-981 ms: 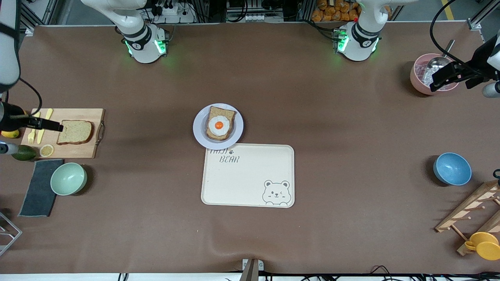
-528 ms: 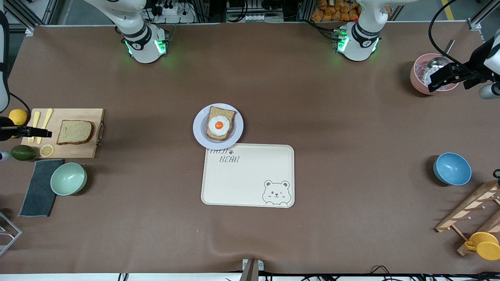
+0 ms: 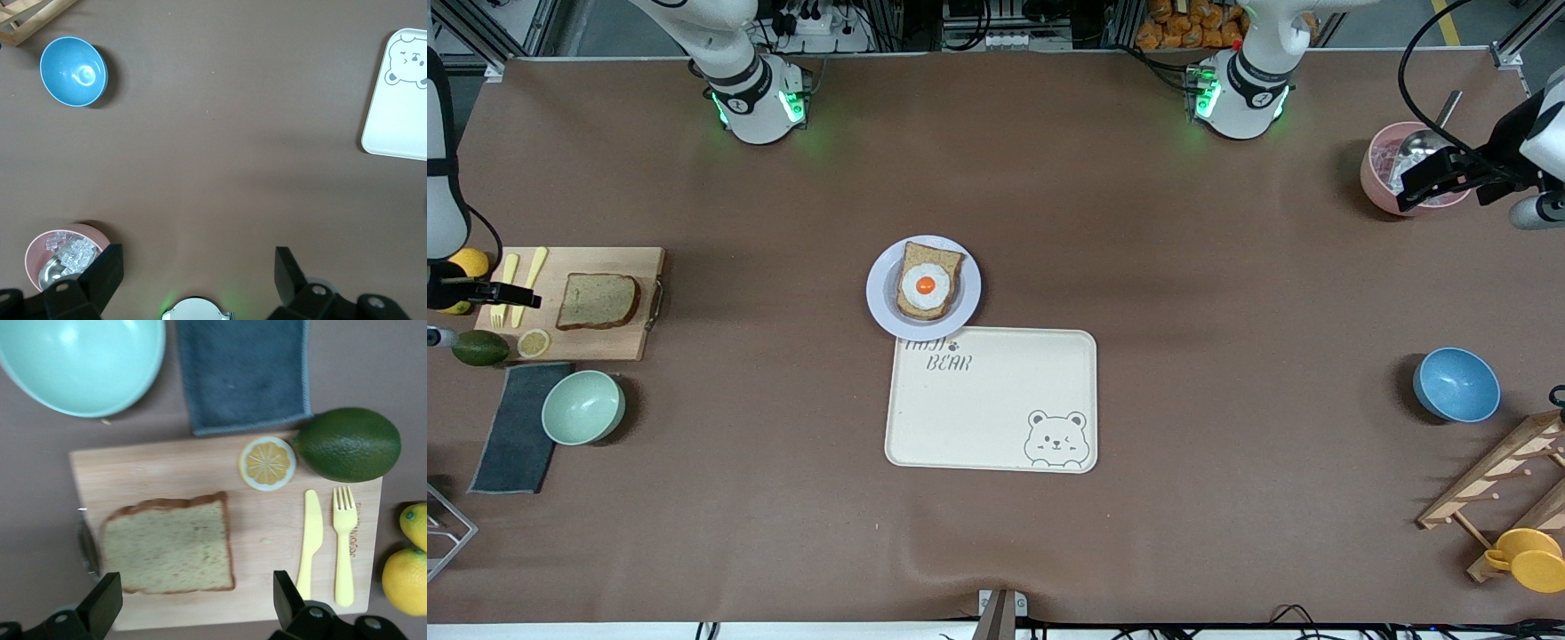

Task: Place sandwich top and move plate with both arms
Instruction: 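Reach the right gripper down to the bread slice on the cutting board, then grasp the bread slice edge with the right gripper and lift it, then carry the bread slice to the white plate and lay it on the egg toast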

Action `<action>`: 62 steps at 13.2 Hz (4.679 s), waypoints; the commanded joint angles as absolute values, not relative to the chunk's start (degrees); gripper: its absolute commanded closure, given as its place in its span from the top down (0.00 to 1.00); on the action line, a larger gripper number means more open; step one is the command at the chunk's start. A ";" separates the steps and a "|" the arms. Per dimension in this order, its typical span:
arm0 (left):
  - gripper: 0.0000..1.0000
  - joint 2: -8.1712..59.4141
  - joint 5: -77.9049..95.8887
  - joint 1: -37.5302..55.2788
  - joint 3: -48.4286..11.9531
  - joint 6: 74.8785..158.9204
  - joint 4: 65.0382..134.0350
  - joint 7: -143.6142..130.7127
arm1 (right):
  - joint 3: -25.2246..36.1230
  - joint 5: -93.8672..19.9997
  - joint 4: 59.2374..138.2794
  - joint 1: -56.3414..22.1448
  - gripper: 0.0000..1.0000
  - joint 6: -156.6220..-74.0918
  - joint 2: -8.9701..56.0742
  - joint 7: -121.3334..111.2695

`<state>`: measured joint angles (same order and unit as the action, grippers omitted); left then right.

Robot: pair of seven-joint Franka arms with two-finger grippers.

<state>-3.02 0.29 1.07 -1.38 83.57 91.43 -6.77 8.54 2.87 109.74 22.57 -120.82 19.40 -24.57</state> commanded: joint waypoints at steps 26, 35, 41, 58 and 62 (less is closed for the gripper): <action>1.00 -6.06 -0.61 0.70 -5.10 87.10 96.86 -8.88 | 7.38 -0.25 110.74 28.04 0.00 -127.53 30.41 -30.06; 1.00 -6.24 -0.53 0.70 -5.19 88.07 97.56 -8.96 | 7.38 -0.62 110.74 28.13 0.00 -127.09 30.24 -30.85; 1.00 -6.07 -0.97 0.70 -5.10 89.38 97.38 -8.88 | 7.21 -0.70 110.39 27.34 0.00 -124.20 26.73 -30.94; 1.00 -5.89 -0.79 0.70 -5.19 92.46 100.02 -8.70 | 5.01 -10.18 94.22 21.55 0.00 -95.02 23.38 -30.41; 1.00 -5.62 -0.88 0.70 -5.10 92.81 100.89 -8.61 | 5.10 -15.89 94.22 13.65 0.00 -91.94 22.24 -30.24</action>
